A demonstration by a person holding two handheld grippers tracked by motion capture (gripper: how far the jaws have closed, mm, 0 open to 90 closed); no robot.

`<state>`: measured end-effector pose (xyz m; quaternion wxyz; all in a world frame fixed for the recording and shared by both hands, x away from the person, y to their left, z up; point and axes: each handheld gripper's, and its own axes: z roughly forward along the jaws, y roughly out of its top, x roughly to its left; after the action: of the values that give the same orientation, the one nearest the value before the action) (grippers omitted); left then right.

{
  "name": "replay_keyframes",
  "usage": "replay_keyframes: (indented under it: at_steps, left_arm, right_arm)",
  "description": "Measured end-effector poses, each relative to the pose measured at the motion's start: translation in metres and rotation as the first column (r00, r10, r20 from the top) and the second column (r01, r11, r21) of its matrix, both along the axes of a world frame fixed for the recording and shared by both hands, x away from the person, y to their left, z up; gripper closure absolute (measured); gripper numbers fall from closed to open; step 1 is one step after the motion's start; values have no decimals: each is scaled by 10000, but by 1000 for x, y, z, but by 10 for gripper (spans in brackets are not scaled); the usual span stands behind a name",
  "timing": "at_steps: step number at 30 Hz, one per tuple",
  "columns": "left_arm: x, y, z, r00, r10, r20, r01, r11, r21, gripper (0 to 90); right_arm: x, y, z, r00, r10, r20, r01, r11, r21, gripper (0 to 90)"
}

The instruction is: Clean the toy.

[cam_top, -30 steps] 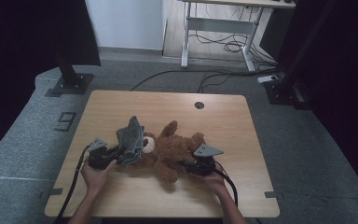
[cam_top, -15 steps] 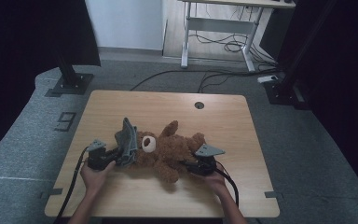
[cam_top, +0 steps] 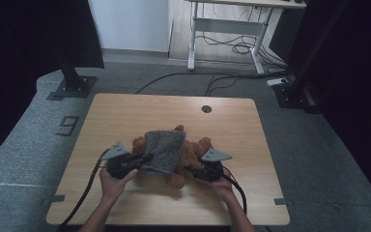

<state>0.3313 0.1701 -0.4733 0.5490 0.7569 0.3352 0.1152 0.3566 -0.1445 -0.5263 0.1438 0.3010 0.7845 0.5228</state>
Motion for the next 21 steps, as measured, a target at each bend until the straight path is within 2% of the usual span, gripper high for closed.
replay_keyframes:
  at_steps: [3, 5, 14, 21]
  left_arm:
    - [3, -16, -8, 9999, -22, -98, 28, 9978, 666, 766]
    - [5, -18, -15, 9998, 34, -172, -16, 9946, 1033, 766]
    - [4, 1, -16, 9994, 269, -227, -249, 9961, 842, 769]
    - [2, 27, -13, 9963, 850, -139, -837, 9936, 764, 766]
  right_arm:
    - [-1, 0, 0, 10000, 20, 2, -20, 10000, -43, 567]
    - [-1, -1, 0, 10000, 58, 12, -58, 10000, -64, 568]
    - [-1, 1, 0, 10000, 63, 35, -63, 10000, -41, 567]
    - [-1, 0, 0, 10000, 69, -5, -69, 10000, -14, 567]
